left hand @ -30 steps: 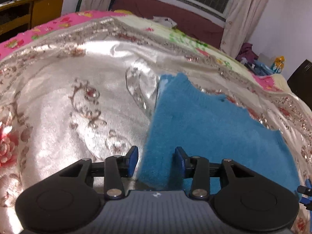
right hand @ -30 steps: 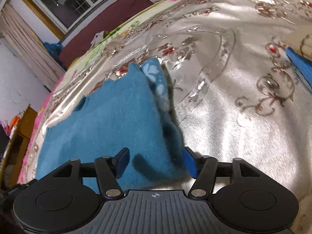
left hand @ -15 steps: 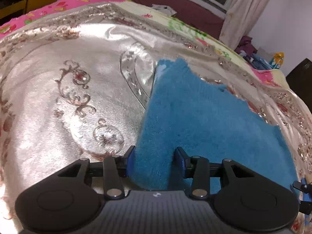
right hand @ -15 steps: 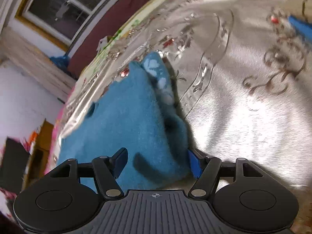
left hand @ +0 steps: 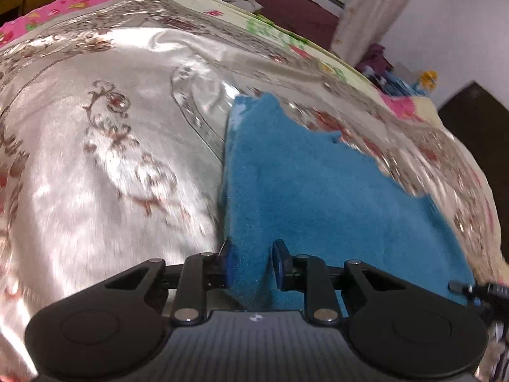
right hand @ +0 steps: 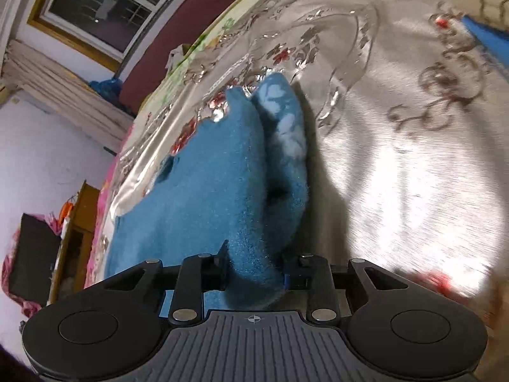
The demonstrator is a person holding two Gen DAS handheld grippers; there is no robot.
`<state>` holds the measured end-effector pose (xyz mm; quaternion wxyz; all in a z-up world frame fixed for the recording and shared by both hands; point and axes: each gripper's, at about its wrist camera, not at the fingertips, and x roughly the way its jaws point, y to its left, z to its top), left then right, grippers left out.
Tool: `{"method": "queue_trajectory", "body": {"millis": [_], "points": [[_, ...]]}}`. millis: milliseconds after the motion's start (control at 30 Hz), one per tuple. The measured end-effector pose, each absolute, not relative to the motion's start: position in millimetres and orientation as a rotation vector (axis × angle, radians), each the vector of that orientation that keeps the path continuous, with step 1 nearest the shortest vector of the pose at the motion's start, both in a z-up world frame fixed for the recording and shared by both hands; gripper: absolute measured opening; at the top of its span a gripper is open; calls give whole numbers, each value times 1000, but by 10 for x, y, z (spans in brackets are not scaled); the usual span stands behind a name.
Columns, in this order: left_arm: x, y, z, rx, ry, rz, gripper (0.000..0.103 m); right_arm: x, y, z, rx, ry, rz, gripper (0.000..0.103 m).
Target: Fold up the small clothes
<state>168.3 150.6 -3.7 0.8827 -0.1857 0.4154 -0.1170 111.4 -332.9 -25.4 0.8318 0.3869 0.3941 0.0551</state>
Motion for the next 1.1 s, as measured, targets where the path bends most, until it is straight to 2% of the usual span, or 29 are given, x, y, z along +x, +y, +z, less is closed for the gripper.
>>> {"method": "queue_trajectory", "body": {"millis": [133, 333, 467, 733, 1100], "points": [[1394, 1381, -1, -298, 884, -251, 28, 929, -3399, -285, 790, 870, 102, 29], [1192, 1312, 105, -221, 858, -195, 28, 797, -3472, -305, 813, 844, 75, 36], [1081, 1318, 296, -197, 799, -162, 28, 765, -3521, -252, 797, 795, 80, 47], [1034, 964, 540, -103, 746, -215, 28, 760, -3613, -302, 840, 755, 79, 48], [1183, -67, 243, 19, 820, -400, 28, 771, -3752, -373, 892, 720, 85, 50]]}}
